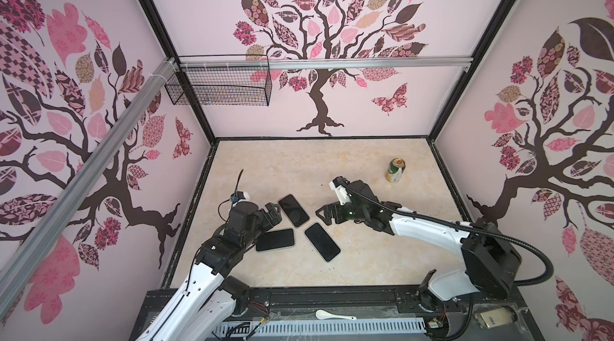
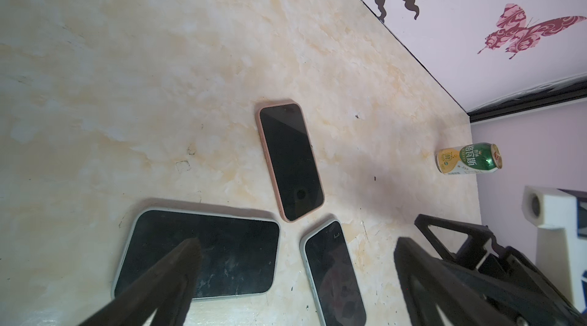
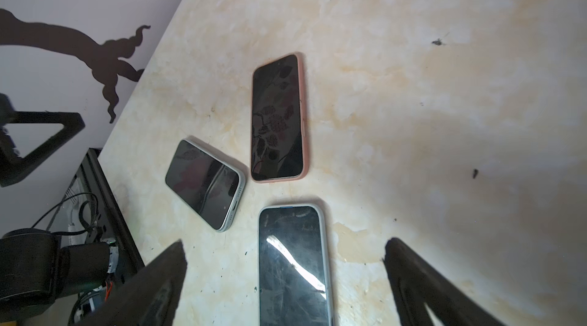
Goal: Take the phone out of the phone case
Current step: Pick up the phone from the center of the table.
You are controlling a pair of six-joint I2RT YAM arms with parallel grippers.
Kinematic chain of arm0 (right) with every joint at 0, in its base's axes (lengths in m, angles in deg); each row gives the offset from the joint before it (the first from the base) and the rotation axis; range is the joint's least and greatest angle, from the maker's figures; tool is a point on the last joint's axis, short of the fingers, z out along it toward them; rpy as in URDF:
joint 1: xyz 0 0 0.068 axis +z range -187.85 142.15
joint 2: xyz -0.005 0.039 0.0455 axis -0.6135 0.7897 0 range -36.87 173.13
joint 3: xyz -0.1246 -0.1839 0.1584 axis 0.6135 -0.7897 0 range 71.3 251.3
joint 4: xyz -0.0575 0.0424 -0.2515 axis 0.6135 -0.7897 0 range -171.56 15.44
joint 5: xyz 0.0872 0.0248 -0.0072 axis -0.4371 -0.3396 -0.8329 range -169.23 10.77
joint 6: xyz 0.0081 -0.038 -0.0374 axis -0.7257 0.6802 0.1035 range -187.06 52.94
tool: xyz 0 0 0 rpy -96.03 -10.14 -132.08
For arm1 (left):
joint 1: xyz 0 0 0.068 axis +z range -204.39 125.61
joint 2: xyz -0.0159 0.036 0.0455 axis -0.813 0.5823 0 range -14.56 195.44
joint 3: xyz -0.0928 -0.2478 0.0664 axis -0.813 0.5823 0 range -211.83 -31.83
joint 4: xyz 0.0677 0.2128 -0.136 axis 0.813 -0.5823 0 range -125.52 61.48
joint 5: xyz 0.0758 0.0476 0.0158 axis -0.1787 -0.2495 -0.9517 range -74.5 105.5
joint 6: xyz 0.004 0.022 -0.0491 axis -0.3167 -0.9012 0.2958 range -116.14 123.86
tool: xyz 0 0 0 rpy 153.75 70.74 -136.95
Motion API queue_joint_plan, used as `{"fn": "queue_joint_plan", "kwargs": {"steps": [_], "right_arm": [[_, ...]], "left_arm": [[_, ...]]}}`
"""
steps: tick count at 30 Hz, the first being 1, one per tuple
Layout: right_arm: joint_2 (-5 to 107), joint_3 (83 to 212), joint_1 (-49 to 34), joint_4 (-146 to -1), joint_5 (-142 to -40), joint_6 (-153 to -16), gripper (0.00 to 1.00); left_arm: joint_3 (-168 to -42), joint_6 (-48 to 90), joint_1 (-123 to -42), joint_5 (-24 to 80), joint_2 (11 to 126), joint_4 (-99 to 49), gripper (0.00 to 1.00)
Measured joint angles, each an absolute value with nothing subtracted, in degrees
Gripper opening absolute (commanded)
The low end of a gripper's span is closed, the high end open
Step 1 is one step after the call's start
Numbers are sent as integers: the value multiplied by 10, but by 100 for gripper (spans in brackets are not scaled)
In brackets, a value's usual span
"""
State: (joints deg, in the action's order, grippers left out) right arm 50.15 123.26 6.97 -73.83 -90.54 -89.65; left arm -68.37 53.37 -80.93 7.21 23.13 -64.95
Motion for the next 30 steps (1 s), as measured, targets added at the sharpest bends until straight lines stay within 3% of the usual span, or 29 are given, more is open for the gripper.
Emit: {"fn": "queue_joint_plan", "kwargs": {"steps": [5, 20, 30], "right_arm": [[589, 1326, 113, -803, -842, -860, 100], [813, 1562, 180, -968, -746, -825, 99], [890, 1665, 180, -1036, -738, -819, 99]], "left_arm": [[-684, 533, -795, 69, 205, -675, 98], [-678, 511, -529, 231, 179, -701, 96], [-665, 504, -514, 282, 195, -691, 96]]}}
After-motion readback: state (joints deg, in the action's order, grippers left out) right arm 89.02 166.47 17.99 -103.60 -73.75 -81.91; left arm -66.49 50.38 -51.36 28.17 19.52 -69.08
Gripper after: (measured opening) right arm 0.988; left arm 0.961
